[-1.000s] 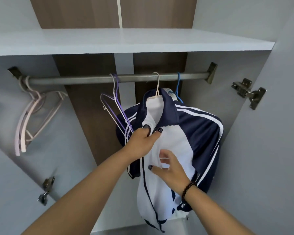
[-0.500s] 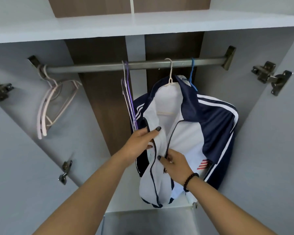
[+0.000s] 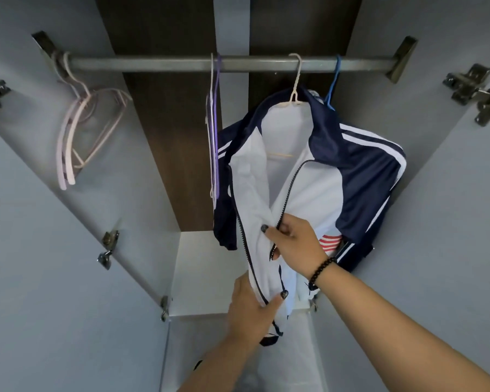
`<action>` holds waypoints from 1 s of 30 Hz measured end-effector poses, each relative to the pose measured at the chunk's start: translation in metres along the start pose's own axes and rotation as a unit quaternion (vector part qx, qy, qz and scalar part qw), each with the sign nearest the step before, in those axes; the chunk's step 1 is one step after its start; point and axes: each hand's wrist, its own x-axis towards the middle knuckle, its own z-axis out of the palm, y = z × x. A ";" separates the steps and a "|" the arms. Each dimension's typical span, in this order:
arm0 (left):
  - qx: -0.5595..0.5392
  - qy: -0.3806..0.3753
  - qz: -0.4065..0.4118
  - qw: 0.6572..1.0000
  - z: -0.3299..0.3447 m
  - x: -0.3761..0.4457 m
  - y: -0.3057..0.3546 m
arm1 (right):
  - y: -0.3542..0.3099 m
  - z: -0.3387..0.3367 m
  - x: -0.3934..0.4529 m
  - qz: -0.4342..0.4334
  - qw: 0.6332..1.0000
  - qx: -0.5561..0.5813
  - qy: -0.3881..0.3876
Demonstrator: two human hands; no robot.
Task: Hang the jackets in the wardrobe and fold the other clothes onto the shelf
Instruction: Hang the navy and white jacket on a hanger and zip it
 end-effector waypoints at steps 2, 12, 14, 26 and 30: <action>0.007 0.028 0.001 1.000 -0.001 0.004 0.005 | -0.005 0.001 -0.003 -0.002 1.000 0.000 -0.001; -0.217 -0.031 -0.012 0.976 -0.063 -0.007 0.030 | -0.005 0.010 -0.059 -0.022 0.997 -0.004 0.070; -0.267 -0.062 -0.029 0.961 -0.079 -0.009 0.039 | 0.015 0.026 -0.093 0.013 0.996 0.000 0.090; -0.349 -0.260 -0.046 0.899 -0.157 -0.053 0.023 | 0.021 0.092 -0.162 0.053 0.973 0.077 0.211; -0.237 -0.131 -0.081 0.959 -0.173 -0.072 -0.002 | 0.022 0.095 -0.180 0.095 0.941 0.161 0.282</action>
